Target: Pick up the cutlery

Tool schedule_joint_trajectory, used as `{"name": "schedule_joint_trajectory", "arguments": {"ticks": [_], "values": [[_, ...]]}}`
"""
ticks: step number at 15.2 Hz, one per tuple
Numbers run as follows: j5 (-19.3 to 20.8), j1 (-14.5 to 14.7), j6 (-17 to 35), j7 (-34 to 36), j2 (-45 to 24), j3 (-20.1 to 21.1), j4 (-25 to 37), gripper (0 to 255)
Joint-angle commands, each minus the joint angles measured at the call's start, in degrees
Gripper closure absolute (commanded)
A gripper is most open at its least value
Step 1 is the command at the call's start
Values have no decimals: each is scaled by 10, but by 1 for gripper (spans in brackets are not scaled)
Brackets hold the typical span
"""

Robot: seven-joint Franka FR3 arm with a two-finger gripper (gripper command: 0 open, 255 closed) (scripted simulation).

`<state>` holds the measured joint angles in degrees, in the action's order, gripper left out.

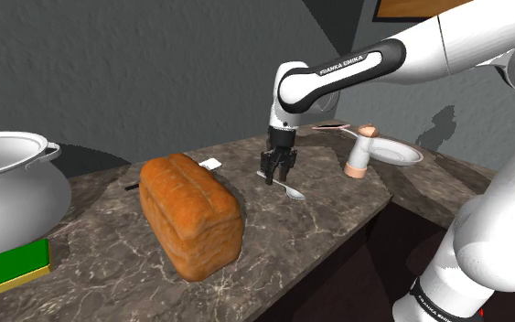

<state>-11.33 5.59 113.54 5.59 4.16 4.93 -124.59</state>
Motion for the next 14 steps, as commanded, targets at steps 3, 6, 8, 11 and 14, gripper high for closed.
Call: {"name": "schedule_joint_trajectory", "arguments": {"ticks": [3, 6, 8, 11, 14], "values": [[0, 0, 2, 0, 0, 0, -2, 255], [0, 0, 2, 0, 0, 0, -1, 255], [0, 0, 2, 0, 0, 0, -1, 255], [1, 0, -14, 2, 5, 0, 9, 255], [2, -1, -36, 6, 13, -1, 24, 255]]}}
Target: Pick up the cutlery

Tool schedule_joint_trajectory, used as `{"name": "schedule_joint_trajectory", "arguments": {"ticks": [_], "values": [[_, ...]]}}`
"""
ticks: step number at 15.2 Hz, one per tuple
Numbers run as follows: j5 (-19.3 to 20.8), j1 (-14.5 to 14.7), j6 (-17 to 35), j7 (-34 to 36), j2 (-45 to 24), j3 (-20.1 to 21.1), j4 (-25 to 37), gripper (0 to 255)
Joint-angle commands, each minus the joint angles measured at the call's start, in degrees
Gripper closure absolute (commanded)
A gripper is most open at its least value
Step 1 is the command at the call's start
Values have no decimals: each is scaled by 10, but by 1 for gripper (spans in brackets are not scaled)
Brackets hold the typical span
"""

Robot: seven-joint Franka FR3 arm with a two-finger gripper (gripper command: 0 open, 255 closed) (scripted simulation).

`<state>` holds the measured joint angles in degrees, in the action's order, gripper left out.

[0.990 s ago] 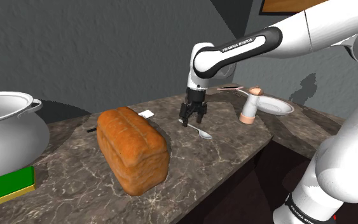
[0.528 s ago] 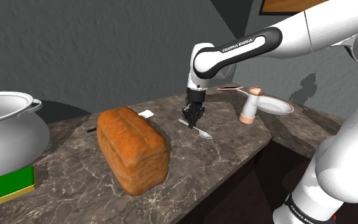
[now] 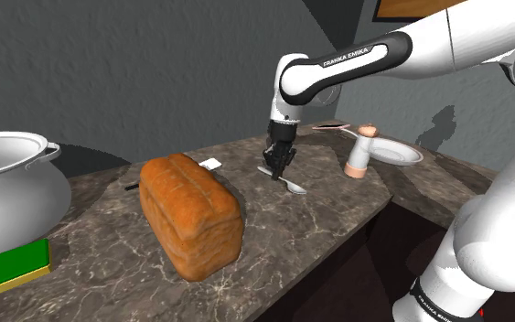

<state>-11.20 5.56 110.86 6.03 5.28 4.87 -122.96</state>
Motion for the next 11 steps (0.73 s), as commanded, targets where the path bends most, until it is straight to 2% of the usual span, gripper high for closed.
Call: {"name": "schedule_joint_trajectory", "arguments": {"ticks": [1, 11], "values": [[1, 0, -17, 2, 4, -1, 13, 255], [4, -2, -86, 13, 19, -2, 67, 255]]}}
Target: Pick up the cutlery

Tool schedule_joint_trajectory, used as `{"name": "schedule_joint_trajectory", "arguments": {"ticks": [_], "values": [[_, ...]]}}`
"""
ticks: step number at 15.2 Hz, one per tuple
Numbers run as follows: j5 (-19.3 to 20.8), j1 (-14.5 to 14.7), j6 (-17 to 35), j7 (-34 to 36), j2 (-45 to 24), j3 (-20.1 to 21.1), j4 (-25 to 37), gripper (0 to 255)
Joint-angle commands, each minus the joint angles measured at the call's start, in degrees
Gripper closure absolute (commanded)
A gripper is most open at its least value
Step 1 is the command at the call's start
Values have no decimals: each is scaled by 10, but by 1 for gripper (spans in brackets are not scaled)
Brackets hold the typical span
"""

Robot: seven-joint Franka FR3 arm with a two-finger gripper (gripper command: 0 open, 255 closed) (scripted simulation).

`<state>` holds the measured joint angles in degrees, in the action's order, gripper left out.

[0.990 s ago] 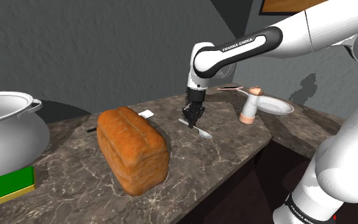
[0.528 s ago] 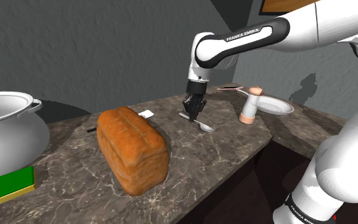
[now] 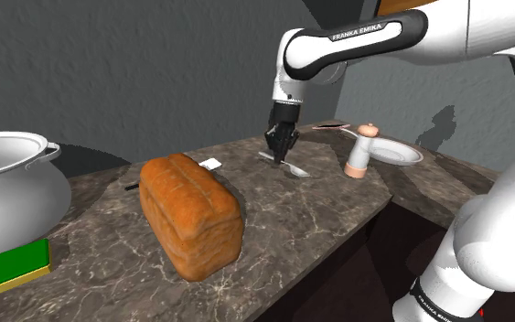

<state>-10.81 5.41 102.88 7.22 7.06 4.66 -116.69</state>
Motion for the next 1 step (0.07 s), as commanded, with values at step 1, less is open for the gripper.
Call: {"name": "schedule_joint_trajectory", "arguments": {"ticks": [1], "values": [[0, 0, -6, 1, 1, 0, 4, 255]]}}
